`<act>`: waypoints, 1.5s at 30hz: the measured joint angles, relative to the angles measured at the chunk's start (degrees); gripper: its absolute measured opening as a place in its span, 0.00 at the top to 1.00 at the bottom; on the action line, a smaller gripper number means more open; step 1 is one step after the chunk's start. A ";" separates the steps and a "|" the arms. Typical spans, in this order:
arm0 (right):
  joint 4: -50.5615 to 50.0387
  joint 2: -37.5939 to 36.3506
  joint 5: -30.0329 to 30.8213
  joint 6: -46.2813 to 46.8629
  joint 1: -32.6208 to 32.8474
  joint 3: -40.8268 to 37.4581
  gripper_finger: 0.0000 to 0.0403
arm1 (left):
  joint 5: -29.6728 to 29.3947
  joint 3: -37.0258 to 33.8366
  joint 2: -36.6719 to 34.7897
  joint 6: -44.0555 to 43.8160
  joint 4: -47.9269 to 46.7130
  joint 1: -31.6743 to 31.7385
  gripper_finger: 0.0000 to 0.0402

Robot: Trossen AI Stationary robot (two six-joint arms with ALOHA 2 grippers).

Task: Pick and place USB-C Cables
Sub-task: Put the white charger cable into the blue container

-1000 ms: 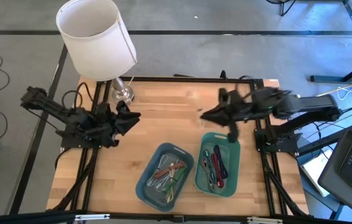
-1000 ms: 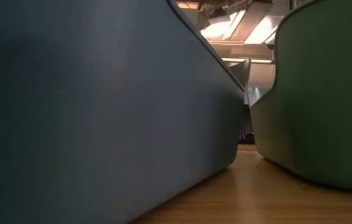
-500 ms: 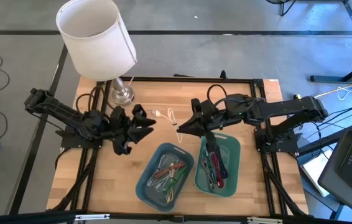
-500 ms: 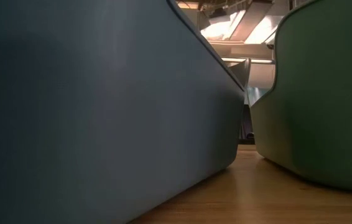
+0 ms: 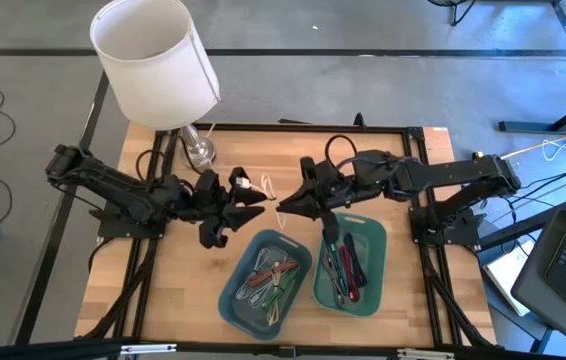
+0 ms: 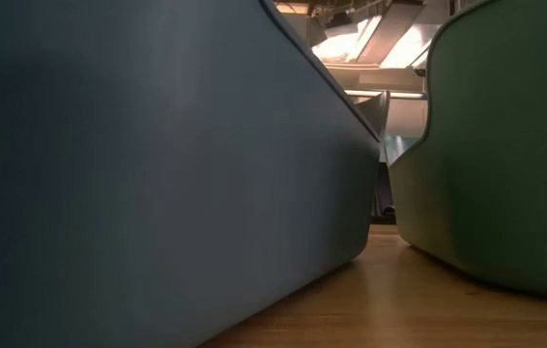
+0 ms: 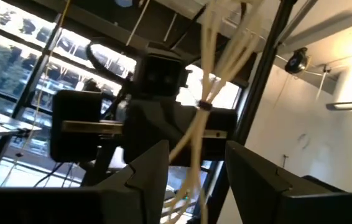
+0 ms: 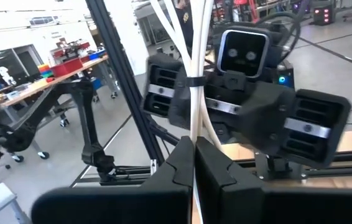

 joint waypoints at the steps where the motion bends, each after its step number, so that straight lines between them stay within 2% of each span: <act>1: -0.10 0.02 0.00 0.00 -0.14 0.00 1.00 | 0.10 0.27 0.18 0.01 -0.02 -0.01 0.62; 5: 0.02 0.02 0.00 0.00 -0.82 0.02 1.00 | 1.58 1.51 0.71 0.33 0.00 0.00 0.63; 21: 2.89 2.46 -3.50 1.95 -1.28 0.09 1.00 | 1.18 2.46 1.02 2.11 -2.38 2.46 0.64; 24: 2.79 2.82 -3.75 1.95 -1.28 0.07 1.00 | 3.28 2.46 1.01 2.31 -2.57 2.96 0.65; 27: 3.07 2.85 -3.85 1.90 -1.34 0.07 1.00 | 5.92 2.46 0.99 2.41 -3.54 2.97 0.75; 30: 2.79 2.99 -4.54 1.91 -1.52 0.07 1.00 | 8.74 2.44 0.98 2.50 -4.70 2.99 0.92; 31: 2.85 2.99 -4.46 1.88 -1.50 0.07 1.00 | 9.60 2.44 0.94 2.49 -4.69 3.04 0.95; 36: 2.85 2.98 -4.49 1.78 -1.50 0.07 0.99 | 9.90 2.44 0.93 2.50 -4.69 3.02 0.98; 40: 2.85 2.97 -4.44 1.20 -1.50 0.07 0.94 | 10.07 2.44 0.93 2.61 -4.66 3.02 0.99; 45: 1.29 2.05 -6.85 -1.55 -1.53 0.02 0.75 | 10.30 2.44 0.98 2.58 -4.81 3.03 0.99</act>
